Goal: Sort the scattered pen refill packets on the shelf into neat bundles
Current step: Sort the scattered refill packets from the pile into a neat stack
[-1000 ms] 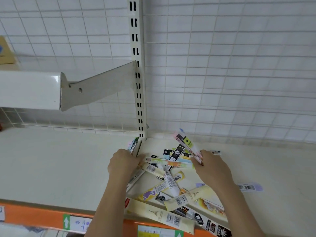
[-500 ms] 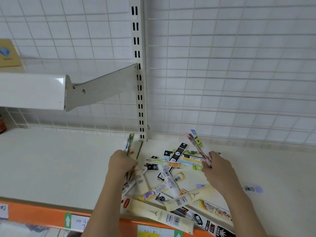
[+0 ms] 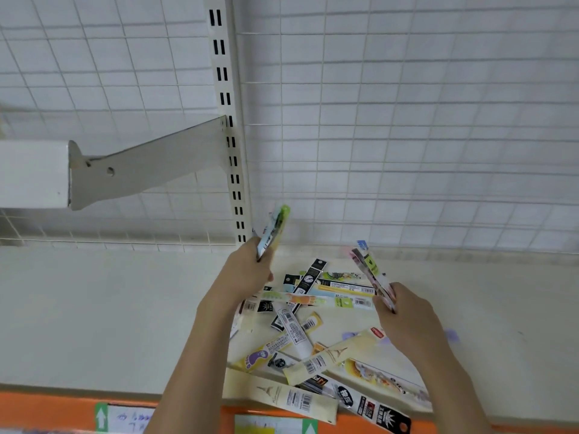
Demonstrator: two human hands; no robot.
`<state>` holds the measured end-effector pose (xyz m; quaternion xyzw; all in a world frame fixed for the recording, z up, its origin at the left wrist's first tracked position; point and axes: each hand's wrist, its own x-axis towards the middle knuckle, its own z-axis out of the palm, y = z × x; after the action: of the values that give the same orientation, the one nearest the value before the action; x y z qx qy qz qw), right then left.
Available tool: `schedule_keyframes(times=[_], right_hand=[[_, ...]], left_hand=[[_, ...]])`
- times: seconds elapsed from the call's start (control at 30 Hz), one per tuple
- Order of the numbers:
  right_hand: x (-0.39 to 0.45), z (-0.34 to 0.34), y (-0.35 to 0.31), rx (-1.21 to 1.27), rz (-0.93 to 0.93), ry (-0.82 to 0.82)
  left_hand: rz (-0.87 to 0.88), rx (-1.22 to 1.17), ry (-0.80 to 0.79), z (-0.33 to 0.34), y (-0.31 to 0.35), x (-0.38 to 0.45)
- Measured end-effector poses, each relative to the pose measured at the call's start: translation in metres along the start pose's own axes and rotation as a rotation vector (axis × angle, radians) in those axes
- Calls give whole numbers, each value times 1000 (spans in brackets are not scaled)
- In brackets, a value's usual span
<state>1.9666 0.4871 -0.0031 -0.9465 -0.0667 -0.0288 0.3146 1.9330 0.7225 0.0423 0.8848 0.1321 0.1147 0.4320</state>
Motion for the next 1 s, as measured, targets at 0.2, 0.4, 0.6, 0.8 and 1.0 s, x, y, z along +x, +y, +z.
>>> schedule_keyframes(times=[0.2, 0.4, 0.6, 0.8, 1.0], right_hand=[[-7, -8, 17, -13, 46, -5], [-12, -10, 25, -79, 42, -13], [-13, -12, 26, -85, 43, -43], [-14, -12, 25, -111, 44, -96], [-17, -7, 15, -120, -3, -188]], left_hand=[[71, 205, -112, 33, 5, 6], [122, 539, -301, 55, 1, 13], [120, 647, -343, 67, -4, 17], [202, 679, -161, 56, 5, 22], [220, 504, -38, 25, 3, 9]])
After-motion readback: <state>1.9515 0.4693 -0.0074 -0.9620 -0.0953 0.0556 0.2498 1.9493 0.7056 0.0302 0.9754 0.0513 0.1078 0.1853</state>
